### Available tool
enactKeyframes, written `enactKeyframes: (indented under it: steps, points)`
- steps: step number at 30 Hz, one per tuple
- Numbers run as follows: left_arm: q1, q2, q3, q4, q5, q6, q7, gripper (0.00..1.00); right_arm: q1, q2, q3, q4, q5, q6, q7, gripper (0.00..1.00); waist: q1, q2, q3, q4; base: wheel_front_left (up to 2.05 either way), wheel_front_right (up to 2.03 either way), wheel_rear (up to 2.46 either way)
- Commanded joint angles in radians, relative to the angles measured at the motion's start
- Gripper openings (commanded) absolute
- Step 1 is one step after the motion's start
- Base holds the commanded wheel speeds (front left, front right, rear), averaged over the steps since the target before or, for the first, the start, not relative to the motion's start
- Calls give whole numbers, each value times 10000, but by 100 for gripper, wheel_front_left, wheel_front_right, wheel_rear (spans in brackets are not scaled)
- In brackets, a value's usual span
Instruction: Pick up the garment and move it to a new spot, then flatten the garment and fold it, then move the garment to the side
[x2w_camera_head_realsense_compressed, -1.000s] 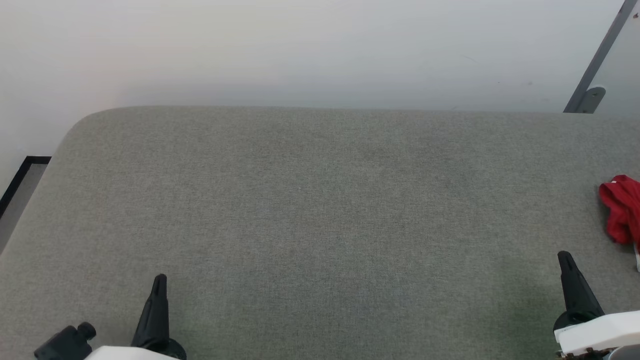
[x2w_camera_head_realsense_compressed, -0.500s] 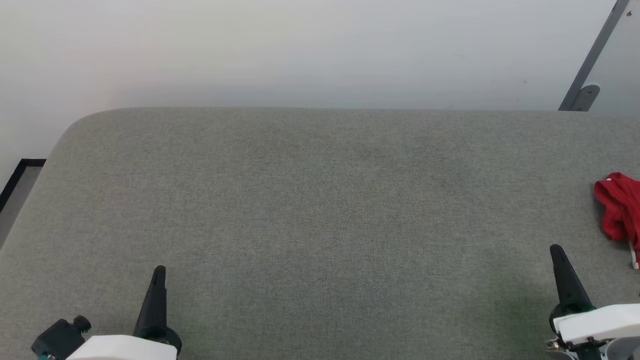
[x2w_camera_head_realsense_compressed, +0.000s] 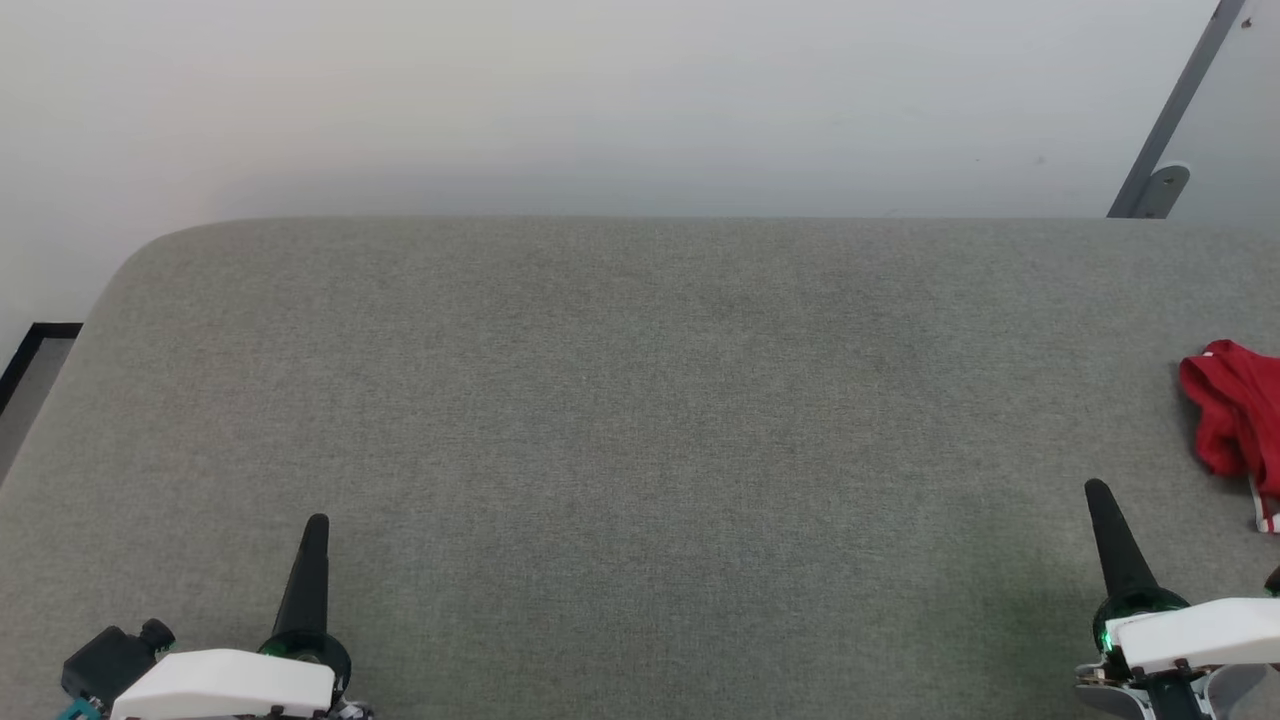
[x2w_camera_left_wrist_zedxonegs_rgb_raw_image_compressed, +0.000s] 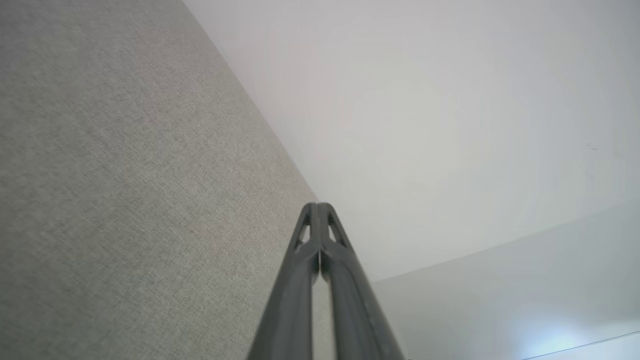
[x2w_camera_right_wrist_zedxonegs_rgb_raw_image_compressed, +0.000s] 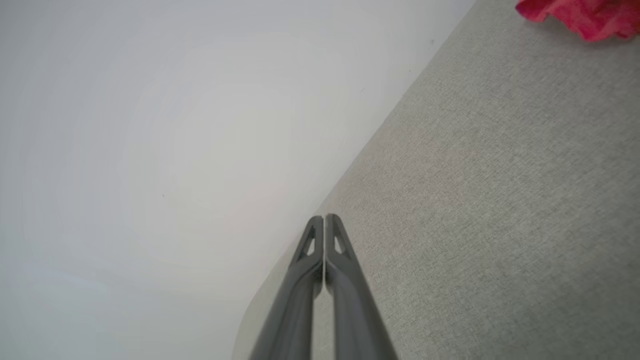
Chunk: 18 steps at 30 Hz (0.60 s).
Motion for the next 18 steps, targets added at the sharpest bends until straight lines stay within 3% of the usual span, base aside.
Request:
enactKeyframes:
  steps: [1,18]
  points:
    - [-216,30,57,-31,-208,11,45,0,-237,1,-52,-66,211,3,77,0,0,0,0,-6,0,0,0]
    - [-595,-67,238,224,-1691,14,493,0,-495,267,-80,133,1560,3,375,0,0,0,4,-127,0,0,0]
